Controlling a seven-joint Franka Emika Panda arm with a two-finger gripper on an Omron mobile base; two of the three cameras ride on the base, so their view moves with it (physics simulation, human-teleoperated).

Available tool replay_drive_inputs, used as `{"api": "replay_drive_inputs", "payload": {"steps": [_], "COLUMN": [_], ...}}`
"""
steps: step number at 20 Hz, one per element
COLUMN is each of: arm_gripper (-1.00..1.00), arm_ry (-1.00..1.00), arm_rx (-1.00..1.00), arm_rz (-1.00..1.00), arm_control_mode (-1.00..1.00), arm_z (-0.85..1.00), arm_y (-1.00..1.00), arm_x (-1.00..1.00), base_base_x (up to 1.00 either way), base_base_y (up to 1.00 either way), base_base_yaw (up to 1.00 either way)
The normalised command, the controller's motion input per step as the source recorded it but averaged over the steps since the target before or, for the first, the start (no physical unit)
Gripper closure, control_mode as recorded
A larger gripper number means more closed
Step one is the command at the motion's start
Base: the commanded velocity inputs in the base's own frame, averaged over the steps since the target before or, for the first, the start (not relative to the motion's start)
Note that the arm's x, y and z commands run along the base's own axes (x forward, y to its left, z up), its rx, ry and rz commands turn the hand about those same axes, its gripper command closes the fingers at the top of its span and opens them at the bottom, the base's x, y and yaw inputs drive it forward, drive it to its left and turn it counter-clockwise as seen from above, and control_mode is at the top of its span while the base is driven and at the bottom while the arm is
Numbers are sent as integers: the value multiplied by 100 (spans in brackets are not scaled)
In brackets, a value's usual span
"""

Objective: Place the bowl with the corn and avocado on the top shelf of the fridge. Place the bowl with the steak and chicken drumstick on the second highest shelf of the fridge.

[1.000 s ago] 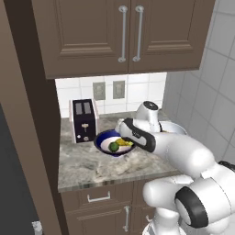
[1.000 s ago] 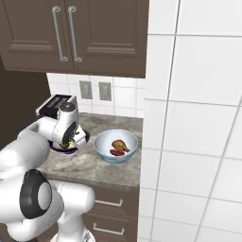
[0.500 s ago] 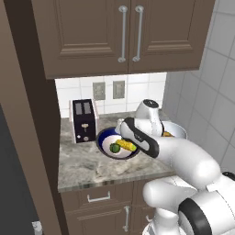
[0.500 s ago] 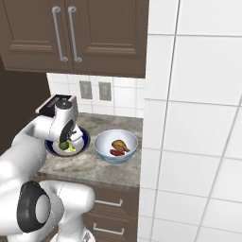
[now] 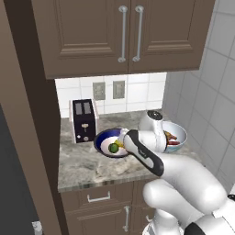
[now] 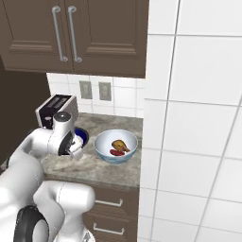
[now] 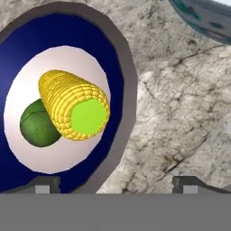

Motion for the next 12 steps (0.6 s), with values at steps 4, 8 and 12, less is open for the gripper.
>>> {"api": "replay_drive_inputs", "payload": {"steps": [4,8,12], "arm_gripper": [-100,-100,100], "arm_ry": [0,1,0], "arm_rx": [0,0,0], "arm_rz": [0,0,-2], "arm_control_mode": [-100,-100,-100], "arm_z": [-38,-49,-25], "arm_y": [3,0,0], "arm_x": [1,7,47], "base_base_x": [0,0,0], "base_base_y": [0,0,0], "base_base_yaw": [0,0,0]}}
